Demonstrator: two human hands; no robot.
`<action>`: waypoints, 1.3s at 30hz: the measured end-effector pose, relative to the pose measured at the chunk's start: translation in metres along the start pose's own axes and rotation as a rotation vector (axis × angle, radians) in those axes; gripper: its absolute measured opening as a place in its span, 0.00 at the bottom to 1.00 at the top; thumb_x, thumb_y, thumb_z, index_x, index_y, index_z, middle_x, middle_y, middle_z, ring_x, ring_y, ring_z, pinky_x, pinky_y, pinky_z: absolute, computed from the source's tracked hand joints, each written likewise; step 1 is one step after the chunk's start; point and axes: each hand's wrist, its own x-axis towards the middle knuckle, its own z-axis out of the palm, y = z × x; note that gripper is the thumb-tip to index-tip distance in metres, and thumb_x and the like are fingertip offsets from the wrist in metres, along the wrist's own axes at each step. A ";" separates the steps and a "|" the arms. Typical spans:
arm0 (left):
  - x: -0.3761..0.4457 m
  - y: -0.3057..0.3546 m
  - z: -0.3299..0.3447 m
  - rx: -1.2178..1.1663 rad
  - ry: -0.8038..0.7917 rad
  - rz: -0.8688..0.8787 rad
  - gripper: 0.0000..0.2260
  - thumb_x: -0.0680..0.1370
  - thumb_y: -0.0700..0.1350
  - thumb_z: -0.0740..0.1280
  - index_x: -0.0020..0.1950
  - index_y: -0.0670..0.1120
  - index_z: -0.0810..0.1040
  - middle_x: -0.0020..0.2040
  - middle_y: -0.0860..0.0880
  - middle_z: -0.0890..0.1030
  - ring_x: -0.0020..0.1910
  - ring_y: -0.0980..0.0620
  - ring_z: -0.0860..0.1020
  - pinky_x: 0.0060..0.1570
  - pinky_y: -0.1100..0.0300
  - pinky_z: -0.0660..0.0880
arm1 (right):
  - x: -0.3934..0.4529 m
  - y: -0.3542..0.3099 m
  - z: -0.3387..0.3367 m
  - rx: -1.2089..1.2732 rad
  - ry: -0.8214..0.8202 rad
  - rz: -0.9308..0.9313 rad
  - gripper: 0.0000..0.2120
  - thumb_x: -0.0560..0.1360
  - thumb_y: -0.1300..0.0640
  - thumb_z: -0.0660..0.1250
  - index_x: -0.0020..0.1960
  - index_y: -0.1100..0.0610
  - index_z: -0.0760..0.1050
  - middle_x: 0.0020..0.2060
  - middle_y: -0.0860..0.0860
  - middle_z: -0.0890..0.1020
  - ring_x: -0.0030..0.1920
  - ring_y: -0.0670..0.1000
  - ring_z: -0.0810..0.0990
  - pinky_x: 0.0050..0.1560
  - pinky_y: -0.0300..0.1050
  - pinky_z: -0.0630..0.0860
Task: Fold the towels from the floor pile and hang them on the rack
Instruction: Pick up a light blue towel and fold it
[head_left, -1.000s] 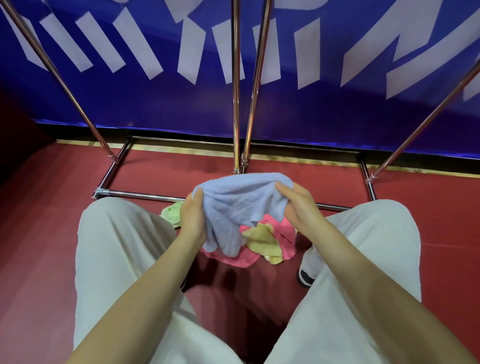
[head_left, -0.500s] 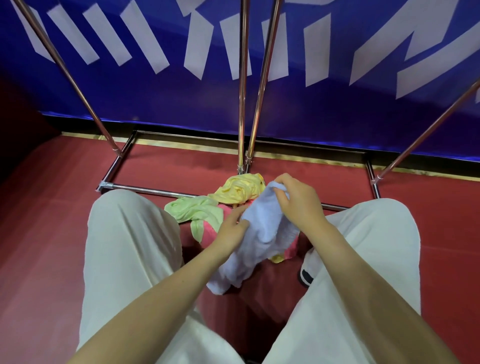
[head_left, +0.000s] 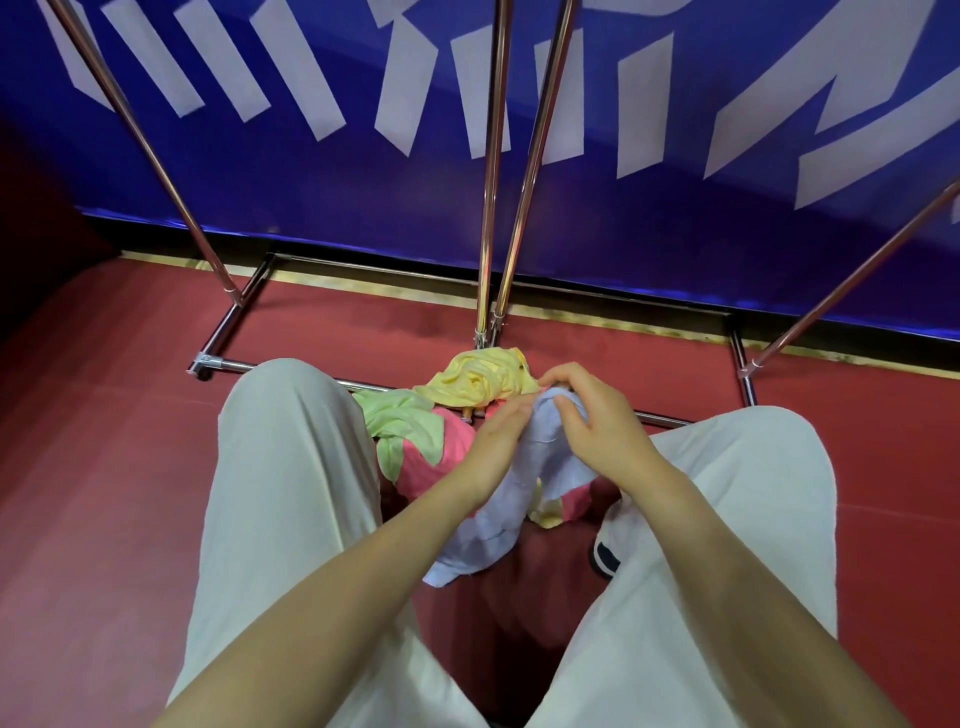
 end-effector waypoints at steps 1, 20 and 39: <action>0.001 0.000 0.000 0.006 0.005 0.003 0.14 0.84 0.40 0.53 0.61 0.47 0.77 0.63 0.48 0.78 0.64 0.53 0.74 0.68 0.55 0.68 | -0.002 0.001 -0.001 0.001 0.008 -0.004 0.10 0.78 0.65 0.59 0.56 0.56 0.74 0.51 0.50 0.80 0.50 0.49 0.77 0.51 0.44 0.71; 0.000 0.005 -0.043 0.309 -0.056 0.203 0.08 0.71 0.47 0.73 0.38 0.52 0.74 0.34 0.40 0.72 0.35 0.53 0.70 0.37 0.61 0.67 | -0.015 0.017 -0.009 0.005 -0.113 0.110 0.01 0.73 0.57 0.71 0.42 0.54 0.81 0.40 0.48 0.82 0.43 0.49 0.79 0.45 0.45 0.72; -0.010 -0.003 -0.099 0.552 0.082 0.164 0.10 0.79 0.43 0.66 0.39 0.53 0.78 0.38 0.59 0.80 0.39 0.64 0.75 0.44 0.66 0.70 | -0.016 0.034 -0.023 0.134 0.361 0.341 0.06 0.76 0.60 0.63 0.49 0.50 0.76 0.40 0.42 0.78 0.43 0.46 0.76 0.41 0.30 0.68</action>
